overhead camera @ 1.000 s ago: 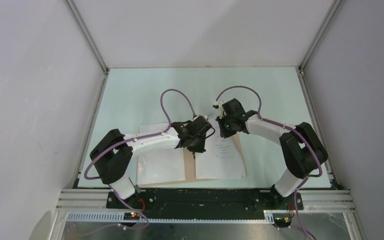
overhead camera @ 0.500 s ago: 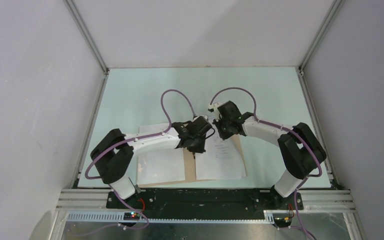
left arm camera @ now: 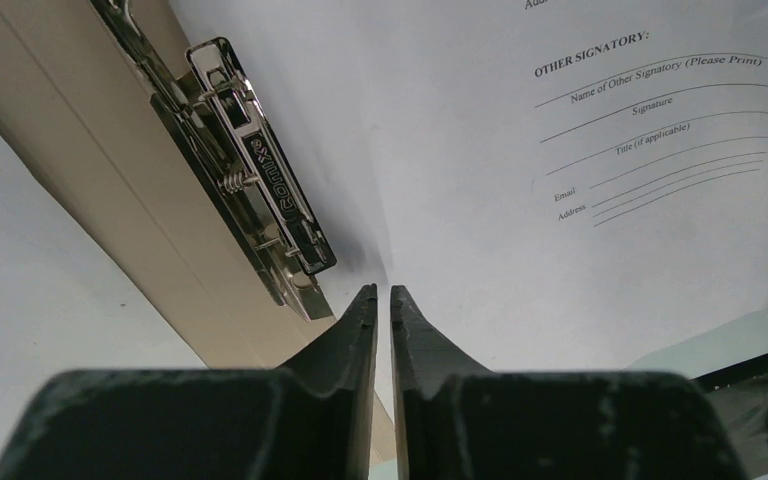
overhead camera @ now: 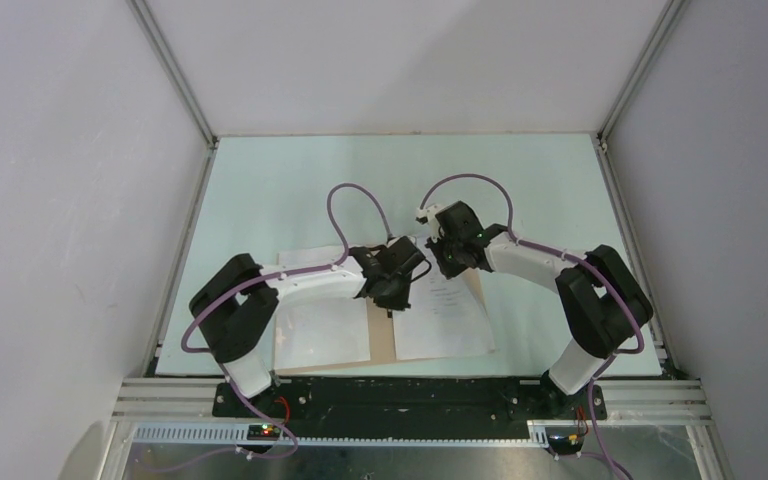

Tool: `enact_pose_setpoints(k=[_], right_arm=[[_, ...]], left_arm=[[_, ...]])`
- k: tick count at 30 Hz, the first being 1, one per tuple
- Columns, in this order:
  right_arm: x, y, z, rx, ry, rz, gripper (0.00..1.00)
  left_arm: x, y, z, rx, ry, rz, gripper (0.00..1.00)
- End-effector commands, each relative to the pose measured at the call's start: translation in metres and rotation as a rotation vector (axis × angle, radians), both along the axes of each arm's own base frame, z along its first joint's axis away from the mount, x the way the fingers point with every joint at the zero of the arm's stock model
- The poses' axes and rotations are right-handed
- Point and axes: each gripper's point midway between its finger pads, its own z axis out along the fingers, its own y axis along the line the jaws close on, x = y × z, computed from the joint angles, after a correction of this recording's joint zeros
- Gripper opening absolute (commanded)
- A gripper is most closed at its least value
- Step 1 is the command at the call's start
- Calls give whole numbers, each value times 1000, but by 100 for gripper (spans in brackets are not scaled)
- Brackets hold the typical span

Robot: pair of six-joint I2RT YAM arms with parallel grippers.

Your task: Put the files into the folder

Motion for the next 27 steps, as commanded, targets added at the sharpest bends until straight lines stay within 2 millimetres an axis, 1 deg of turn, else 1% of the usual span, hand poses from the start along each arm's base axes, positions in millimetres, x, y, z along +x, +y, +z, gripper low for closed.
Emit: enact_pose_setpoints(k=[1,6,10,16,17,18,19,20,21,22,23,24,25,26,27], right_arm=[[6,8,5,6,-39,15,0],[6,10,4,12,-39,15,0],[6,12,6,23,-39,13,0],[4,10,7,27,-24,-24,0],[4,7,7,24,-23,-38,2],[5,7,10,35,-19,-61,11],[6,2,11,38,-13,-85,32],[7,0,14,51,-12,-116,44],[9,-6,16,54,-5,-154,62],[11,-9,22,66,-12,-173,69],[12,-16,24,74,-1,-212,80],[15,-19,32,89,-11,-233,84],[17,-28,35,96,-2,-273,90],[18,-32,43,111,-13,-292,93],[20,-41,46,120,-3,-339,96]], left_arm=[[0,-6,-1,-19,-4,-9,13],[-8,-4,-13,11,7,23,5],[-15,-2,-24,39,12,59,1],[-20,8,-40,89,28,89,0],[-21,10,-42,95,29,93,0],[-22,11,-43,98,31,99,0],[-22,13,-45,103,32,104,0],[-23,14,-46,106,35,109,0],[-23,14,-47,106,37,110,0],[-24,16,-48,110,41,112,0],[-24,16,-49,112,42,112,0],[-25,17,-50,115,44,114,0],[-25,16,-50,114,45,113,0],[-25,15,-50,112,45,114,0],[-25,15,-49,111,45,115,0]])
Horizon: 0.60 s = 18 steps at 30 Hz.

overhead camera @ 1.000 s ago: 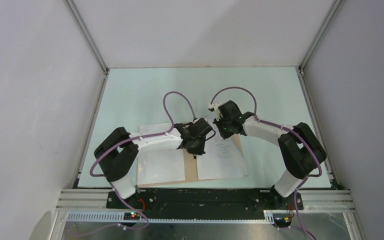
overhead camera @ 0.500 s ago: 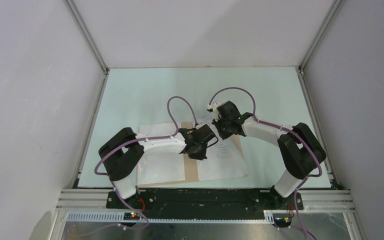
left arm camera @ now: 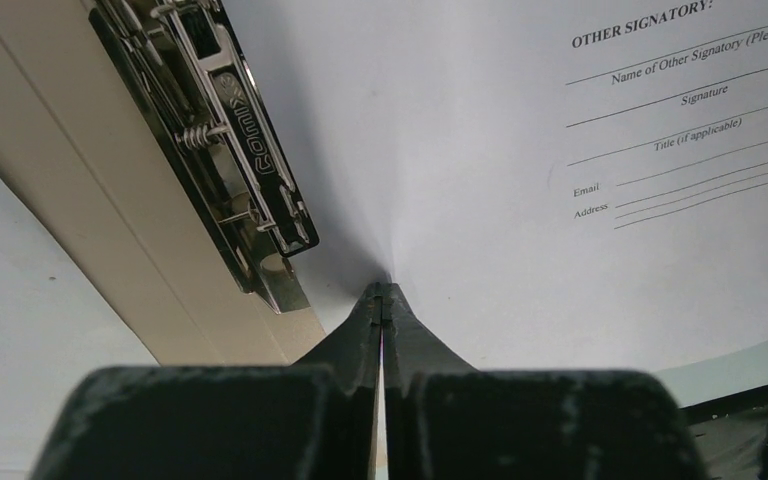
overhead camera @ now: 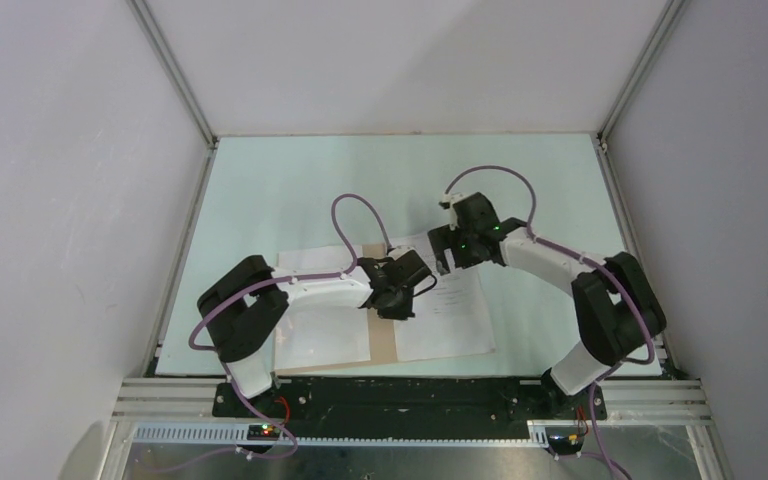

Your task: Put the files into the folder

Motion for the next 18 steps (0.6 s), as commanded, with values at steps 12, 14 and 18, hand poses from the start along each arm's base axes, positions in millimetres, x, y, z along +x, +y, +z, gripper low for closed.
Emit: enact_pose_setpoints(k=[12,14,18], right_arm=[[4,-64,31,135,58,-466,99],[-1,-59,26,172,71,-466,99],[-4,-53,18,238,83,-467,99]], left_arm=[[-1,4,-10,32,7,16,5],[2,-1,0,5,-11,9,14],[10,-14,31,-65,-60,-10,34]])
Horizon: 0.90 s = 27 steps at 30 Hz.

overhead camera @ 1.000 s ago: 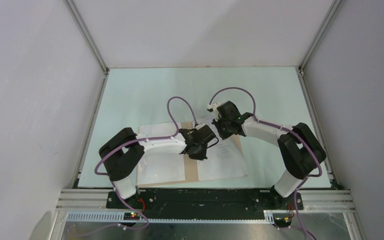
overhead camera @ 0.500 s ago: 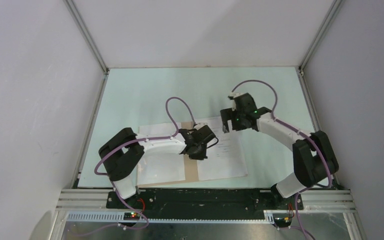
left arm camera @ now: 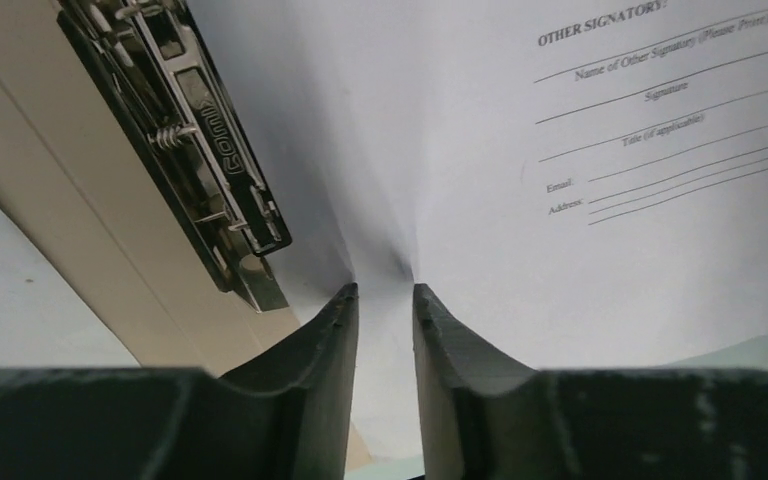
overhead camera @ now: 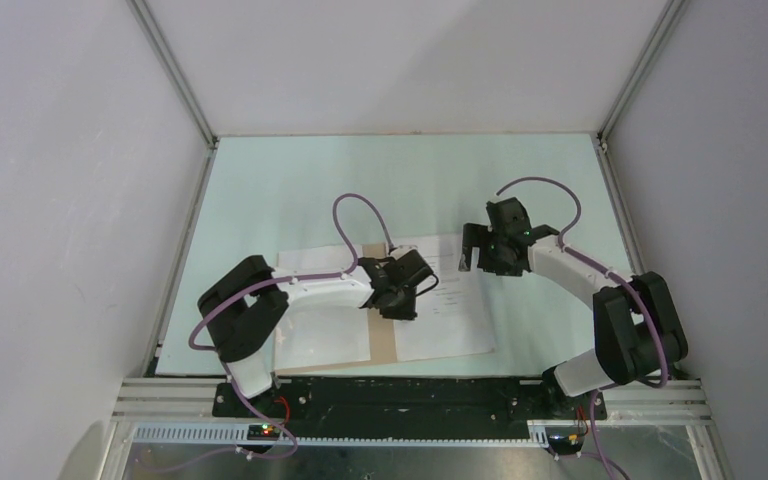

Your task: Put the files into the folder

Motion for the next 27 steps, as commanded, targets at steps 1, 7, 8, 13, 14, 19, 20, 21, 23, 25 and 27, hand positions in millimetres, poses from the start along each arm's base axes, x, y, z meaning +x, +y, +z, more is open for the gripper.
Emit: enact_pose_setpoints(k=[1,7,8,13,14,19,20,21,23,25,27], right_arm=[[5,12,7,108,-50,-27,99],[7,15,-5,117,-44,-38,89],[8,16,-6,117,-47,-37,83],[8,18,-18,94,-29,-36,61],[8,18,-20,91,-24,-37,60],[10,15,-25,71,-23,-43,56],[10,15,-26,69,-20,-40,56],[10,16,-27,70,-20,-39,54],[9,16,-29,69,-14,-35,51],[7,17,-31,65,-6,-33,49],[5,17,-34,58,3,-34,47]], left_arm=[[11,-10,34,-53,-66,-16,39],[33,-4,85,-146,-139,32,43],[35,1,85,-147,-138,43,43],[58,43,85,-142,-147,142,43],[63,51,83,-138,-144,165,43],[65,65,66,-132,-105,191,41],[67,64,64,-140,-102,192,39],[67,65,58,-137,-93,193,38],[67,63,51,-137,-80,194,36],[67,62,44,-137,-69,201,33],[67,61,40,-137,-62,203,31]])
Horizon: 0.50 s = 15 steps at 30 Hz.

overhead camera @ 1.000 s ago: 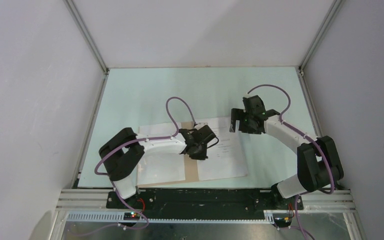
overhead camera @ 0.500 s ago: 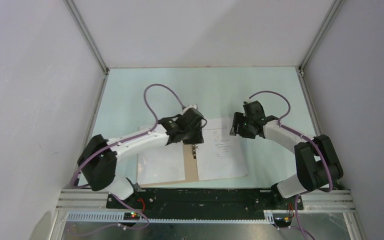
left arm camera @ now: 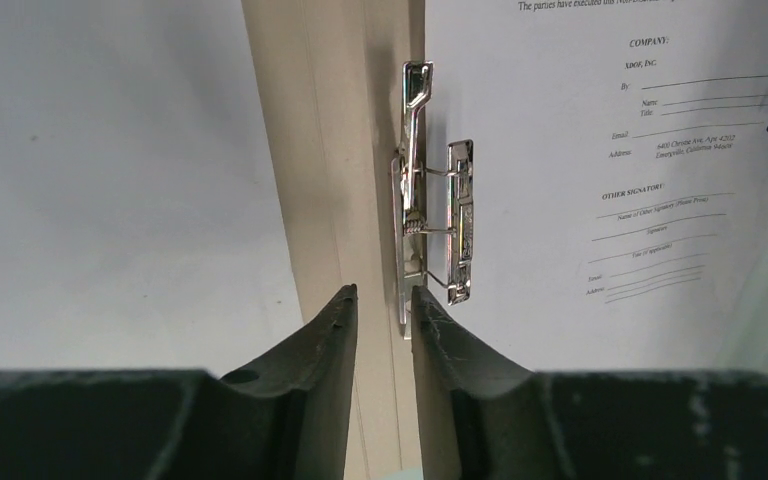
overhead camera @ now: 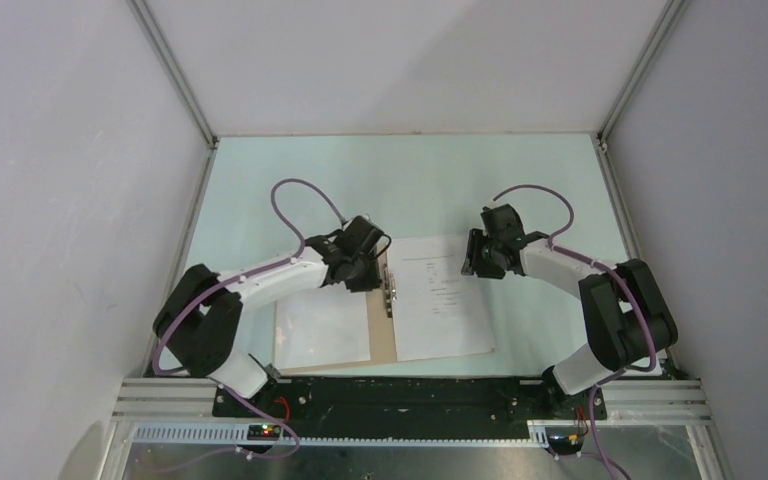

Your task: Put the files into the folder

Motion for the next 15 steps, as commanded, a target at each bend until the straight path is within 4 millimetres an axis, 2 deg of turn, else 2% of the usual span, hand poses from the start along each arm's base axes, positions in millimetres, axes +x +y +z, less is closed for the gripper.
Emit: enact_pose_setpoints(k=[1,10,15], right_arm=[[2,2,-4,-19,-9,-3,47],[2,-6,-1,-69,-30,-24,48],[1,-3,8,-68,-54,-11,55]], left_arm=[[8,-8,-6,-29,-10,-5,30],[7,-5,-30,0,21,21,16],[6,-4,-37,10,34,26,12]])
